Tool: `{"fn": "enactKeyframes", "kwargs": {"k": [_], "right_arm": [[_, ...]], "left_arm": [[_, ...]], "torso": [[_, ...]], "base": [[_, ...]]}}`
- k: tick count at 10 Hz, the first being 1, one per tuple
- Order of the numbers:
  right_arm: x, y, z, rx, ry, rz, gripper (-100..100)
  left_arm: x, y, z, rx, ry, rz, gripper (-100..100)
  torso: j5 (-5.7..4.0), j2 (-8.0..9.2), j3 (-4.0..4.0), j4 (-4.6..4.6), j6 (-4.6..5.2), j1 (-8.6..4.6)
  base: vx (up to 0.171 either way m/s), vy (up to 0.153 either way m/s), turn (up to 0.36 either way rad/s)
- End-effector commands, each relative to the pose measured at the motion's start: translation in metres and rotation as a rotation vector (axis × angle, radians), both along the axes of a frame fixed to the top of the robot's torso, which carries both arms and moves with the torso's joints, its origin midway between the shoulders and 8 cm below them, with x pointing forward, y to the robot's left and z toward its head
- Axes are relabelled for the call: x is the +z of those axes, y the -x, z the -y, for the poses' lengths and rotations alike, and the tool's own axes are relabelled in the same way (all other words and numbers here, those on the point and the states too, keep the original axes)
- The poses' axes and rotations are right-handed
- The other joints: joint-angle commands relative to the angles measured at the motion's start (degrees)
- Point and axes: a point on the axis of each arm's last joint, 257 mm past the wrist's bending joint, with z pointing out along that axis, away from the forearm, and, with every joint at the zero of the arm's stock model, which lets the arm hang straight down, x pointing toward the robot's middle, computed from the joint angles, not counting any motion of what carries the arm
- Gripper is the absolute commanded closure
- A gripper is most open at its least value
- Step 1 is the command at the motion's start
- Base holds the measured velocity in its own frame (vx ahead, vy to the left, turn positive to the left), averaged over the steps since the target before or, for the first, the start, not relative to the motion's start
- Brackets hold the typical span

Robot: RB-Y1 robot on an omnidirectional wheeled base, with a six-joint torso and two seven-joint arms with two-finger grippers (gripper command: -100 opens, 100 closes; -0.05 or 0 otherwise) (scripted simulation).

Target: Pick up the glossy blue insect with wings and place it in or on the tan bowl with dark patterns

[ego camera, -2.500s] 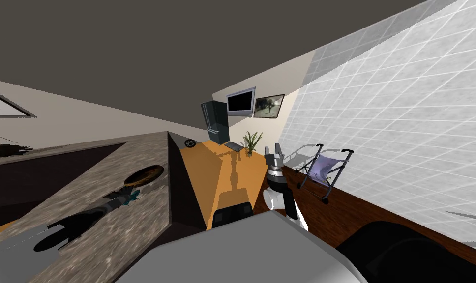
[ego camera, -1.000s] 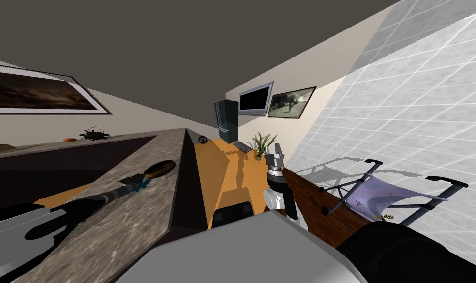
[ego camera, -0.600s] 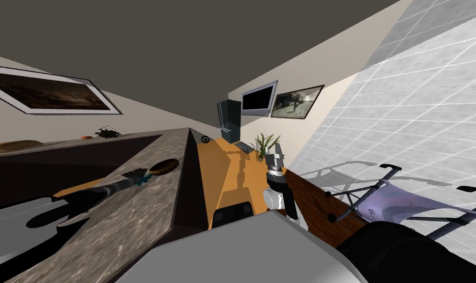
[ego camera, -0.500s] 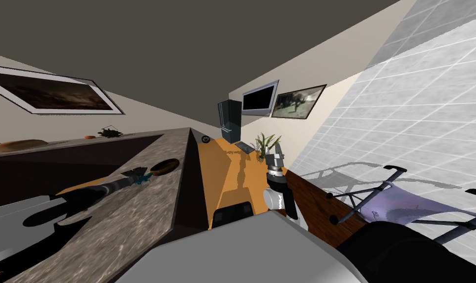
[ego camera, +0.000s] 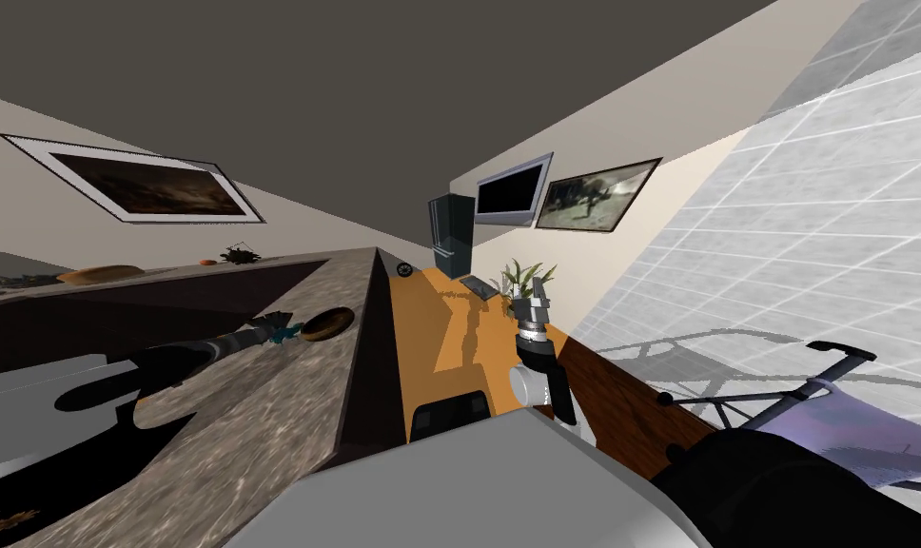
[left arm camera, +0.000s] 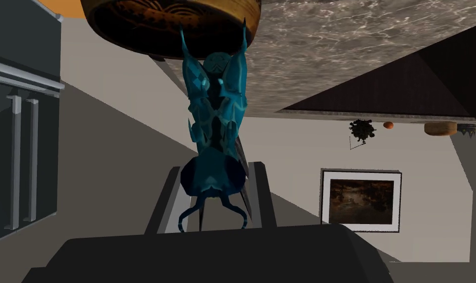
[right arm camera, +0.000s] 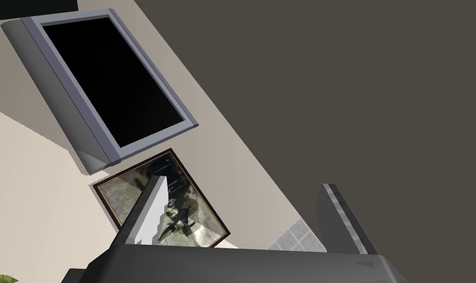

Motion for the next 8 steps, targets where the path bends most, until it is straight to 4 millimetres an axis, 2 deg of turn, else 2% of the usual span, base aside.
{"fn": "enactKeyframes", "kwargs": {"k": [1, 2, 5, 7, 8], "right_arm": [[0.0, 0.0, 0.0, 0.0, 0.0, 0.0, 0], [0.0, 0.0, 0.0, 0.0, 0.0, 0.0, 0], [0.0, 0.0, 0.0, 0.0, 0.0, 0.0, 0], [0.0, 0.0, 0.0, 0.0, 0.0, 0.0, 0], [0.0, 0.0, 0.0, 0.0, 0.0, 0.0, 0]], "left_arm": [[0.001, -0.002, 0.001, -0.003, 0.001, 0.002, 100], [0.017, -0.015, 0.013, -0.018, 0.015, 0.02, 100], [0.038, -0.03, 0.03, -0.038, 0.037, 0.044, 100], [0.048, -0.038, 0.037, -0.048, 0.045, 0.06, 100], [0.045, -0.035, 0.036, -0.044, 0.045, 0.052, 100]], "torso": [[0.0, 0.0, 0.0, 0.0, 0.0, 0.0], [0.01, 0.1, 0.05, 0.01, 0.0, -0.02], [-0.03, -0.51, -0.27, -0.06, 0.12, 0.11], [0.0, -0.34, -0.19, -0.05, 0.14, 0.01], [-0.01, -0.09, -0.05, 0.0, 0.1, -0.01]], "base": [[0.049, 0.01, -0.027], [0.135, 0.029, 0.076], [0.214, 0.059, 0.053], [0.116, 0.026, 0.006], [0.022, 0.019, -0.005]]}}
